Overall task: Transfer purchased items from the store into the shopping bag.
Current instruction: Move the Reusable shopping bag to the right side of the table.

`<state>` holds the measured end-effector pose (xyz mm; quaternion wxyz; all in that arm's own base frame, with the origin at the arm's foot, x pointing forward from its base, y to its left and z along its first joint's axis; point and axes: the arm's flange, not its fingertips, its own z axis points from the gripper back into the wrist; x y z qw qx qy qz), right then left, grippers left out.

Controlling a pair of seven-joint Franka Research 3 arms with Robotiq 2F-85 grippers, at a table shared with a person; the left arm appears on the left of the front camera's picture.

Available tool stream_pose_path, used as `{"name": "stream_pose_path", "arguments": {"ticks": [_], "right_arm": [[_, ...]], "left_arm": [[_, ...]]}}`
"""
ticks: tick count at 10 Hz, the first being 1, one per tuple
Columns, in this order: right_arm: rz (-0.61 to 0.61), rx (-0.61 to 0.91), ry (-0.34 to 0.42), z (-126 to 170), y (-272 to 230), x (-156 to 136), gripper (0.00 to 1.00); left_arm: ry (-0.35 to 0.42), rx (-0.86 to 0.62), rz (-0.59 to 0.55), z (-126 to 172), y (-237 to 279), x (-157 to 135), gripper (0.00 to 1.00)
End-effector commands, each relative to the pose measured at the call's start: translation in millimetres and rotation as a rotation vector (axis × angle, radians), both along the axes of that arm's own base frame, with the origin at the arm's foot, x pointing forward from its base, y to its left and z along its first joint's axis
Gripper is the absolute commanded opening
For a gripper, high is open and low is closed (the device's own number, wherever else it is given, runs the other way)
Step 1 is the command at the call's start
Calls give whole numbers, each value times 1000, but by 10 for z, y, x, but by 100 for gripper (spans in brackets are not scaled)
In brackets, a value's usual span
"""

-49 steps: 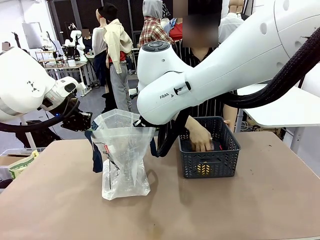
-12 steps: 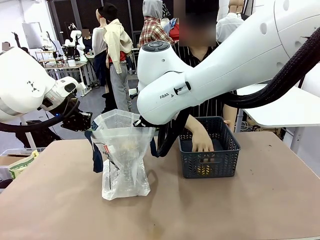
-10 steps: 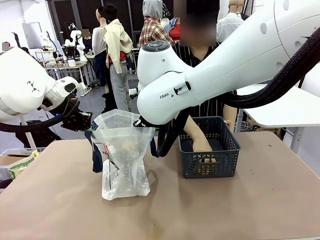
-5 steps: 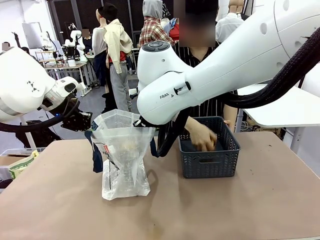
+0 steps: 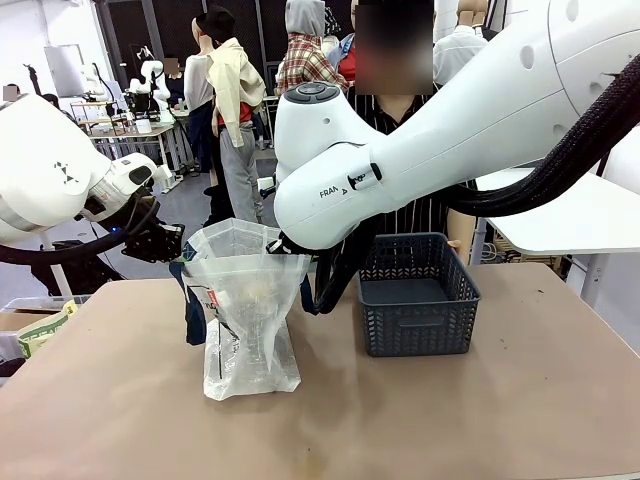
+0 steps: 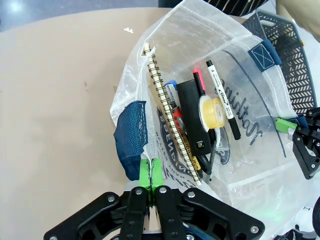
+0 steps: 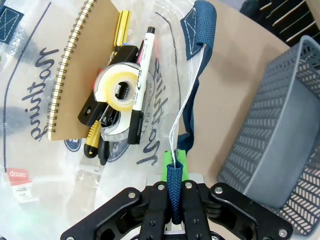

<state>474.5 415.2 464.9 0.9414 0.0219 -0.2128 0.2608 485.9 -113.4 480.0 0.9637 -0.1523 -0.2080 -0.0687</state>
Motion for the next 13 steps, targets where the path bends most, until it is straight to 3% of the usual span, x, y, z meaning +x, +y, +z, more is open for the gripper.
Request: {"name": "stream_pose_path", "arguments": {"ticks": [1, 10, 13], "right_arm": [[-5, -1, 4, -16, -4, -5, 0], [0, 0, 0, 0, -2, 1, 0], [75, 52, -45, 86, 284, -117, 0]], "left_arm": [[-5, 0, 3, 13, 9, -4, 0], [-1, 0, 0, 4, 2, -1, 0], [-43, -119, -85, -29, -205, -60, 0]]}}
